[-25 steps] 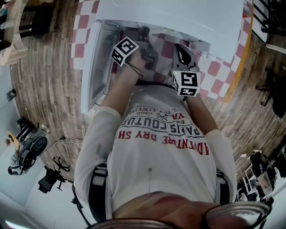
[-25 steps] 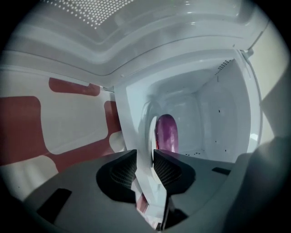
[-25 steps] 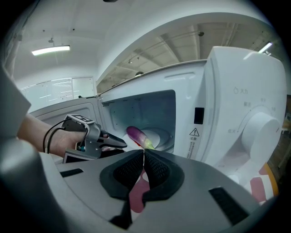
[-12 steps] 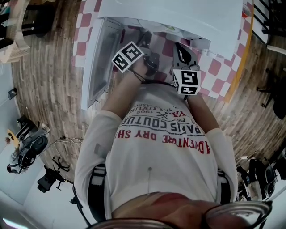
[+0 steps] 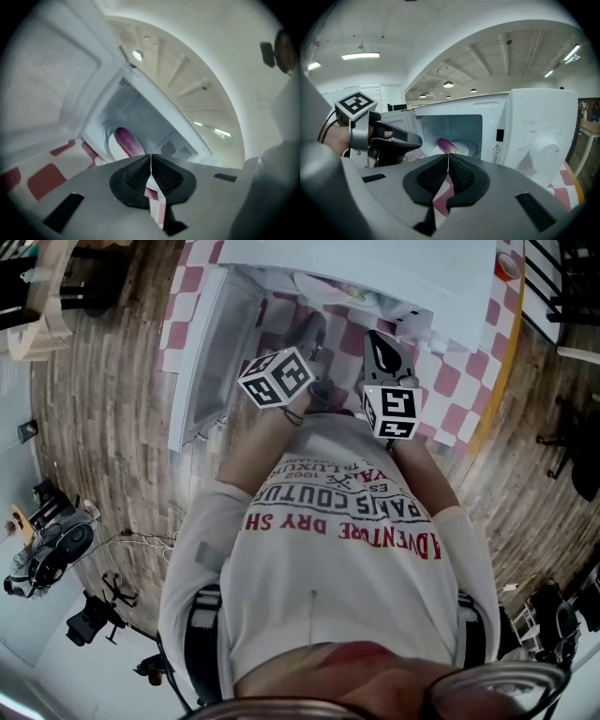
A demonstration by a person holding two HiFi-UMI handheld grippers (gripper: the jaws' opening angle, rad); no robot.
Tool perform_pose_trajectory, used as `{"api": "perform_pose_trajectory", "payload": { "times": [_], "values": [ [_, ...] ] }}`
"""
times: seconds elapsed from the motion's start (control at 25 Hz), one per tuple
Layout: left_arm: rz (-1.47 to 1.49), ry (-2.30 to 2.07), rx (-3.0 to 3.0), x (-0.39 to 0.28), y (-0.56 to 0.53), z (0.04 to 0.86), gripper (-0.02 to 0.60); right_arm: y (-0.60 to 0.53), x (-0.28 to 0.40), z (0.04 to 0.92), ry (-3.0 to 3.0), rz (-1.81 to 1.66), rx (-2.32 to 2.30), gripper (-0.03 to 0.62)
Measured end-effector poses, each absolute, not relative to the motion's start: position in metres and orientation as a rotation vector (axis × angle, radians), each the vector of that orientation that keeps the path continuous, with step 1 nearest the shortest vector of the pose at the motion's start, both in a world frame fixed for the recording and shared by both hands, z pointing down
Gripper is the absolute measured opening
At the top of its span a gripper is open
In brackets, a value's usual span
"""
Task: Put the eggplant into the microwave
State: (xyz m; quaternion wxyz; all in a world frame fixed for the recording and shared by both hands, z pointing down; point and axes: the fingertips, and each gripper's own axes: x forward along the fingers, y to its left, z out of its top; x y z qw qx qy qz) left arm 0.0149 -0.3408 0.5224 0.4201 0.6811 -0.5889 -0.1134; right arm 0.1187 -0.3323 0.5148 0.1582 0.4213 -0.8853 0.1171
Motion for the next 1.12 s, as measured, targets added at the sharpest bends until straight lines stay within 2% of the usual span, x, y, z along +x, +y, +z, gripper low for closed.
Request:
{"api": "perform_pose_trajectory", "payload": {
  "times": [0.36,0.6,1.12],
  "values": [
    [0.032,-1.792,2.225,0.019,-0.327,0.443,0.031,-0.322,0.133,0.478,-2.621,0.247,1.246,0.026],
    [0.303,-1.868,2.309,0.030,-0.321,0.442,0.031,-0.318,0.137,0.469,-2.641,0.206,1.245,0.026],
    [0.326,-1.848,2.379,0.042,-0.318,0.438,0.031,-0.316,0.142,0.465,-2.630,0.179,1.257,0.026]
  ]
}}
